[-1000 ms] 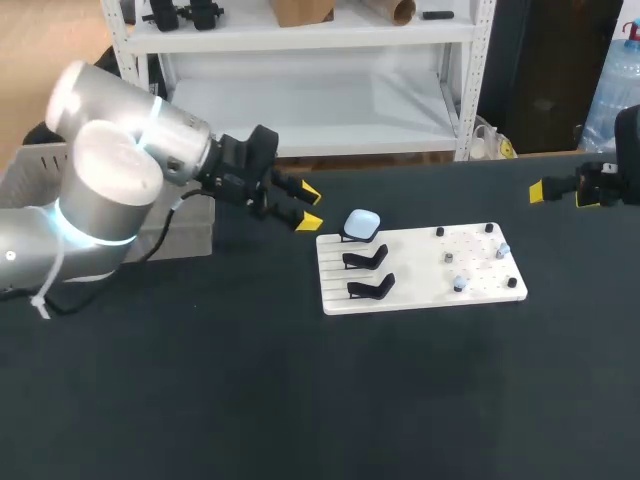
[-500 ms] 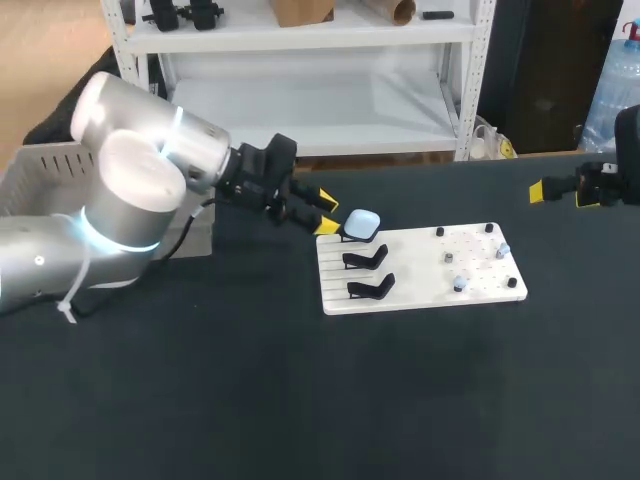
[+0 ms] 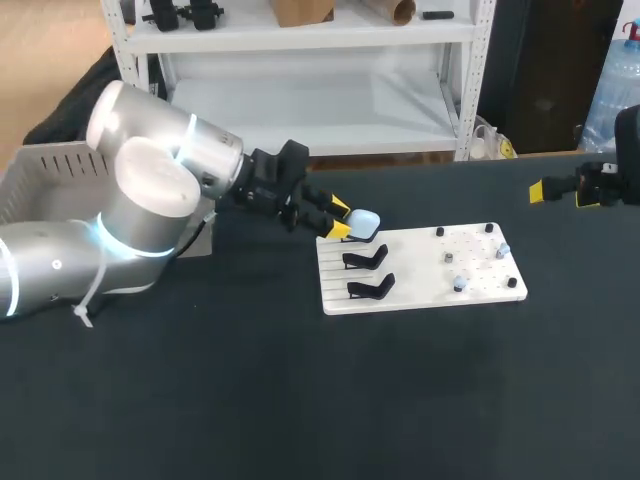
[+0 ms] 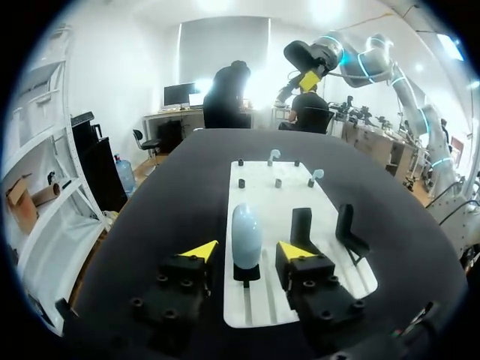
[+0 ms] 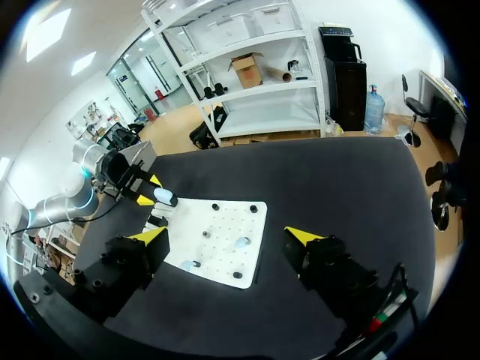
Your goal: Pick up each earbud case from the left stands, insert the matching earbuds, close the lid, and place the case in the box.
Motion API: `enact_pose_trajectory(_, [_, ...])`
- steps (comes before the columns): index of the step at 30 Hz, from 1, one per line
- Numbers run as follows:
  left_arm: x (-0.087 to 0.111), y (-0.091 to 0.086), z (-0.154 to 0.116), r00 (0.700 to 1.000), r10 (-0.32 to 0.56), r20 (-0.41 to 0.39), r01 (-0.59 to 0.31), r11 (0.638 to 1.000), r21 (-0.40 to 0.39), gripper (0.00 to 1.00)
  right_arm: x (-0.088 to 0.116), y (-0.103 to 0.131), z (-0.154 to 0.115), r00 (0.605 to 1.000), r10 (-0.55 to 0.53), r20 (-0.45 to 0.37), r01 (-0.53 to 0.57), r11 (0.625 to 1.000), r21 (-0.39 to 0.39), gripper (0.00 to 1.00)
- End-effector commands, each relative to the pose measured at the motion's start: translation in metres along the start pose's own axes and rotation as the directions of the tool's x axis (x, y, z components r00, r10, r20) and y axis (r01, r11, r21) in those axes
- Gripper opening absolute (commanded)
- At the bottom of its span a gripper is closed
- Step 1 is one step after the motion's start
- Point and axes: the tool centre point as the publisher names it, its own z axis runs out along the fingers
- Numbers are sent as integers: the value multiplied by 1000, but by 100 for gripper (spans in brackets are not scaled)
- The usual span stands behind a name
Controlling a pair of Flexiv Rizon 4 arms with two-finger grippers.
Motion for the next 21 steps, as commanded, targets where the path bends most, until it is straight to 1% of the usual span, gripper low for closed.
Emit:
enact_pose_trajectory(1, [3,7,8,1000,-1,2,1,1000,7,46,0,-1,0,1000,-1,-1,1,1000,-1,100])
enact_pose_trajectory(4, [4,7,9,1000,-4,1,4,1000,7,45,0,-1,0,1000,-1,-1,1,1000,-1,100])
enact_pose_trajectory(21, [3,5,16,1000,-12,11,12,1000,7,43,0,-1,0,1000,-1,-1,1,1000,-1,100])
